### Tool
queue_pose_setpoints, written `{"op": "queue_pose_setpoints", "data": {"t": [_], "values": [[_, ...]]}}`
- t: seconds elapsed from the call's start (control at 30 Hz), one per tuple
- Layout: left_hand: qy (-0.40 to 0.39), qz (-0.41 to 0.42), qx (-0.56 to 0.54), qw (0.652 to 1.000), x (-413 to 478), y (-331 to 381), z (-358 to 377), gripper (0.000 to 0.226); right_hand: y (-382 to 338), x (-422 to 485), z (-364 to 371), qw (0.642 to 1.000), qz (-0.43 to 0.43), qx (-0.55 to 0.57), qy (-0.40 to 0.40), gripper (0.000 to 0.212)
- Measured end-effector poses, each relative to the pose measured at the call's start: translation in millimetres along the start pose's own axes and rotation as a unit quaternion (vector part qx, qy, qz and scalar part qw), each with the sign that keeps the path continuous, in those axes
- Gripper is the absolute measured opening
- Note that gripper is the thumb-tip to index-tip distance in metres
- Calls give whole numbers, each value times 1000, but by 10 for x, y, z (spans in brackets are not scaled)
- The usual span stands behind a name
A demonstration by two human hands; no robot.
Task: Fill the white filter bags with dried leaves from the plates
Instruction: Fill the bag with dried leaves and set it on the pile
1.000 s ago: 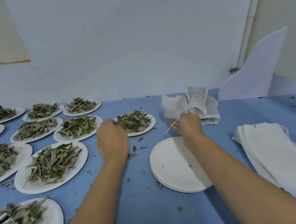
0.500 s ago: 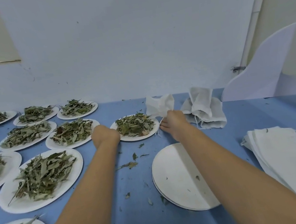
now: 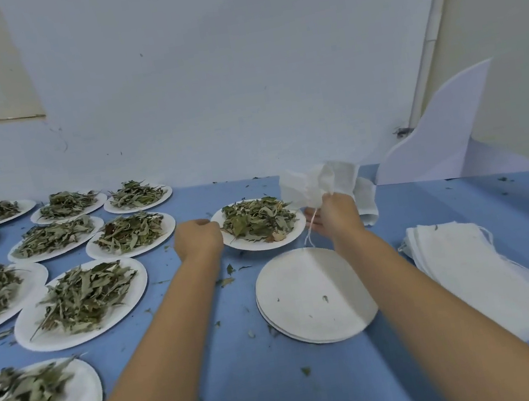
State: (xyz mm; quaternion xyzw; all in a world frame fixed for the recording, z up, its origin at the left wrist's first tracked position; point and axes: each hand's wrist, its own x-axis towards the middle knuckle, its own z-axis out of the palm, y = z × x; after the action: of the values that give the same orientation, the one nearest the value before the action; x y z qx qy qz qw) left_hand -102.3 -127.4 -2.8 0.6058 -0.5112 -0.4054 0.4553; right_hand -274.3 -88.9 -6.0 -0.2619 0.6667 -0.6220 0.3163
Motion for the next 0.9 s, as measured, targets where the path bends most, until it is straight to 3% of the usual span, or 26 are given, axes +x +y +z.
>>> {"op": "queue_pose_setpoints", "data": {"t": [0.17,0.3,0.43,0.67,0.9], "values": [[-35,4,-68,997,-261,-177,9,13,59,-321,-380,999,-21,-22,41,25],[-54,11,-70,996,-512,-323,60,16,171,-473,-643,995,-52,-64,50,24],[-55,33,-9,998,-681,-411,118,16,288,-553,-803,989,-50,-106,92,26],[-42,84,131,987,-794,-427,89,7,458,-630,-826,982,-59,-149,95,23],[-45,93,161,982,-797,-425,70,13,487,-681,-787,984,-67,-119,116,22]]}}
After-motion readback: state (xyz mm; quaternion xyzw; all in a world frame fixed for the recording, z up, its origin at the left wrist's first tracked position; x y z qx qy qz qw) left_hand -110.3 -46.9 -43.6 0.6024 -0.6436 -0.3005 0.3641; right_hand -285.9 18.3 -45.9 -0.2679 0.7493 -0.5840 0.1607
